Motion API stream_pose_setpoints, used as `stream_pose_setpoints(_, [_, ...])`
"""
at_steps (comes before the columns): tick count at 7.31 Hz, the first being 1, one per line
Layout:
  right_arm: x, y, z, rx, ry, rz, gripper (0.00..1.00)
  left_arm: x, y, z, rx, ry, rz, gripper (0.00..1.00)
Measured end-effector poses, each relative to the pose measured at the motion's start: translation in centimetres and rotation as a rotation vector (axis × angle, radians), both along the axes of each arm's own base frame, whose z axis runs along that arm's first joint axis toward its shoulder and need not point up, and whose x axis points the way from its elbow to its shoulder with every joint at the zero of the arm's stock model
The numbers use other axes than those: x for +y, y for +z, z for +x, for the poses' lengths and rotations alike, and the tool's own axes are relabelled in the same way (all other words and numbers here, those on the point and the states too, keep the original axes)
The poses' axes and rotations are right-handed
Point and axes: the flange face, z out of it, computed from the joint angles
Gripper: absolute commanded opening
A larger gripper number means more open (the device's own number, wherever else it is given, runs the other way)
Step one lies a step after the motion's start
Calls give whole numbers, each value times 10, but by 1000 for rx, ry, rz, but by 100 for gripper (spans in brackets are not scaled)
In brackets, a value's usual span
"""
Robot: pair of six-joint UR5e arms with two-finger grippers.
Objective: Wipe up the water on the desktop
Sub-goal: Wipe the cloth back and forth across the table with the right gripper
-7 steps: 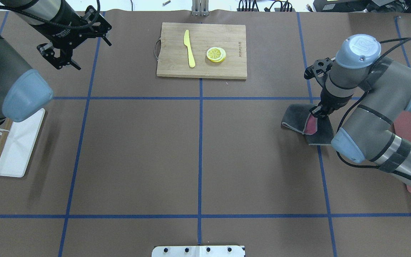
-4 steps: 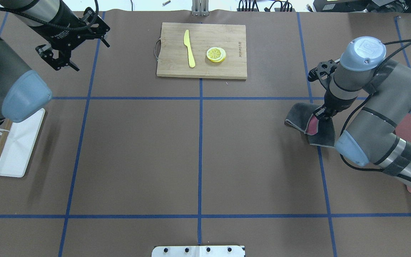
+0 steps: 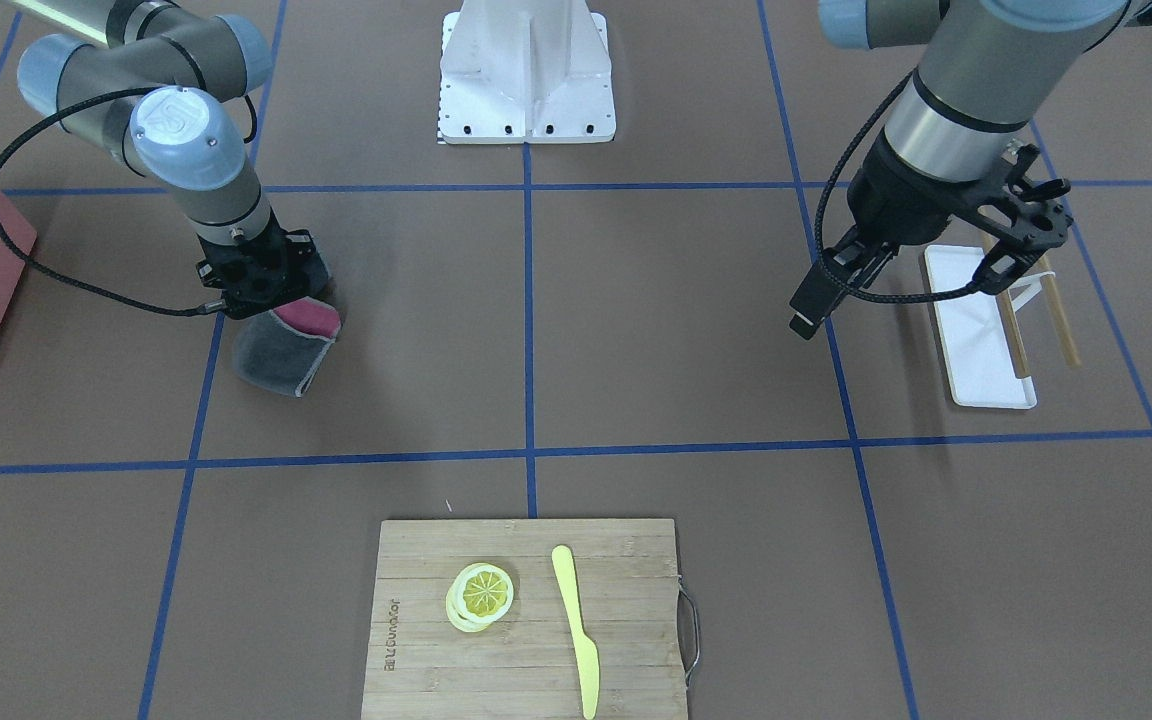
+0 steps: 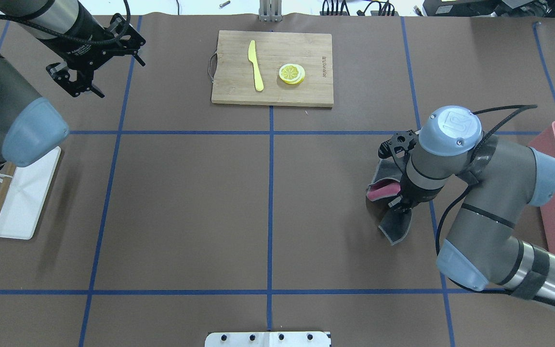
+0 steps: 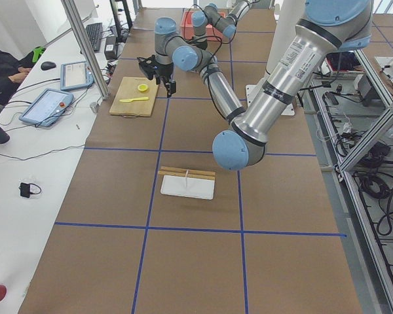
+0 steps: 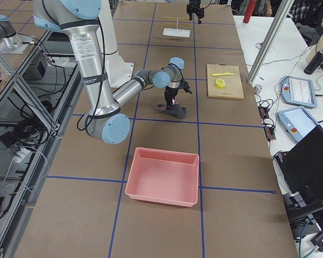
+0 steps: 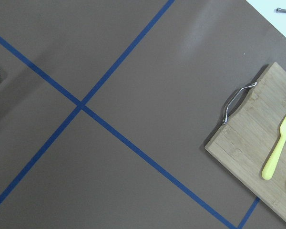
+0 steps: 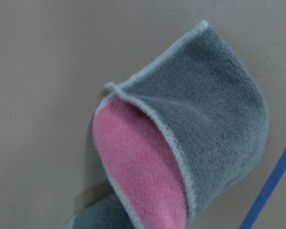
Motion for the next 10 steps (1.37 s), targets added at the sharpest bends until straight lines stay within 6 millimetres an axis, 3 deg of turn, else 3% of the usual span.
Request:
stream_pose_setpoints(2, [58, -18, -11, -26, -18, -33, 0, 0, 0, 0, -1, -1, -1, 99])
stream_pose_setpoints(3, [73, -24, -16, -33, -21, -44, 0, 0, 0, 0, -2, -2, -1, 99])
stream_pose_setpoints(4, [74, -24, -18, -31, -15, -48, 0, 0, 0, 0, -2, -2, -1, 99])
stream_pose_setpoints(8, [-5, 11, 6, 24, 45, -3, 0, 0, 0, 3, -1, 2, -2, 99])
stream_pose_setpoints(10, [-50, 14, 12, 40, 68, 26, 0, -2, 2, 4, -2, 3, -3, 99])
